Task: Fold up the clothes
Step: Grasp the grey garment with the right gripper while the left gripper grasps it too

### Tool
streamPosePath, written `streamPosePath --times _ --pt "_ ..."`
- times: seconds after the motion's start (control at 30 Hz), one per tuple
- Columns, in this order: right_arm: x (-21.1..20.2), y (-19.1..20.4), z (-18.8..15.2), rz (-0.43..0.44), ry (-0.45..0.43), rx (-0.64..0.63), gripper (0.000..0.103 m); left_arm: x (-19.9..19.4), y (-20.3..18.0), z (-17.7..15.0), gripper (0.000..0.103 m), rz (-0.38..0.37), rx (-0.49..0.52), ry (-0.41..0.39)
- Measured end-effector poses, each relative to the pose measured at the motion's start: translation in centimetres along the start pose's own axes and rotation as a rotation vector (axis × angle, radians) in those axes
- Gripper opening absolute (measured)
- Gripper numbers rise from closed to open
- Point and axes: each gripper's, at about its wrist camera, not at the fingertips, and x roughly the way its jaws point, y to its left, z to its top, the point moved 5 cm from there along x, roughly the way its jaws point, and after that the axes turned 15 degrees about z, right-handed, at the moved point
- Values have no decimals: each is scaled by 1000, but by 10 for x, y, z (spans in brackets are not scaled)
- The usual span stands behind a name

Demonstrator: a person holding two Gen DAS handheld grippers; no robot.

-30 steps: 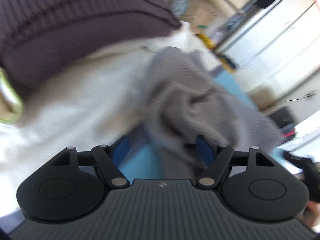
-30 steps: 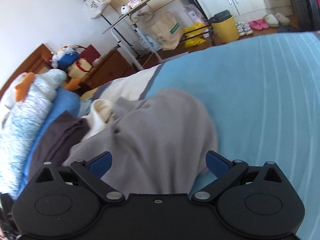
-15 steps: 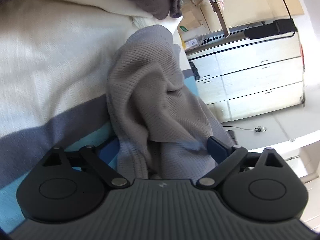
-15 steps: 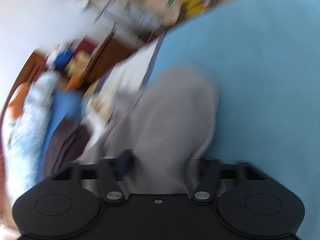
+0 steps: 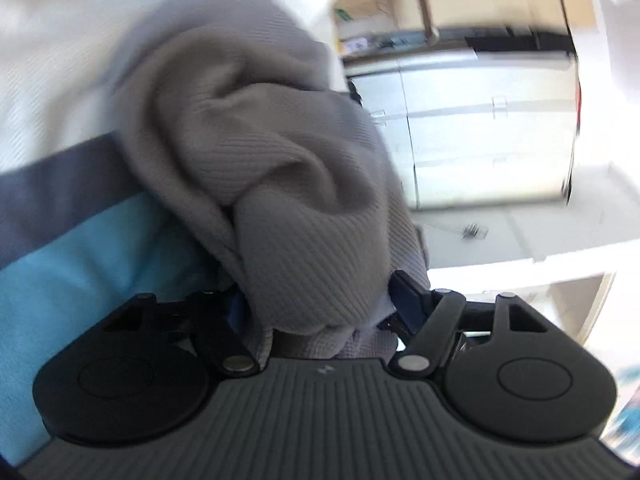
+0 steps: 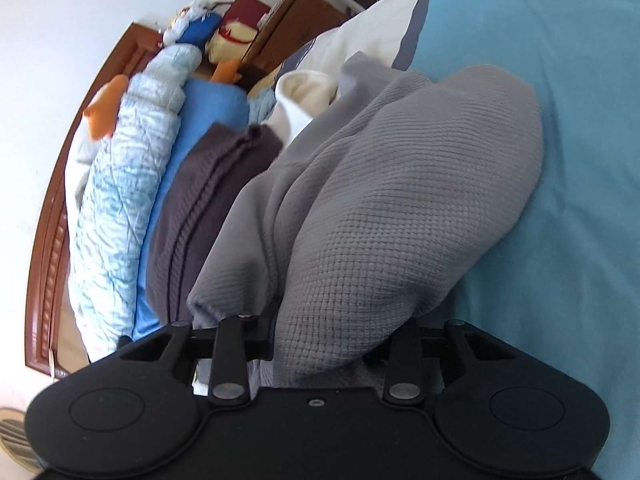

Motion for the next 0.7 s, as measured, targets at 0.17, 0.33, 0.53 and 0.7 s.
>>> streamPosePath --times 0.17,0.33,0.53,0.7 --pt "-18 28 -3 -78 72 -125 36 -3 -35 -14 68 -11 106 -12" --pt "-79 59 -5 -113 68 -200 36 -5 -86 -41 68 -93 228 21" --pt "-127 87 -14 -218 72 -218 34 -6 -121 -79 69 -193 251 93" --pt "-154 124 -25 -390 151 -250 32 -9 -147 -119 68 -304 256 173"
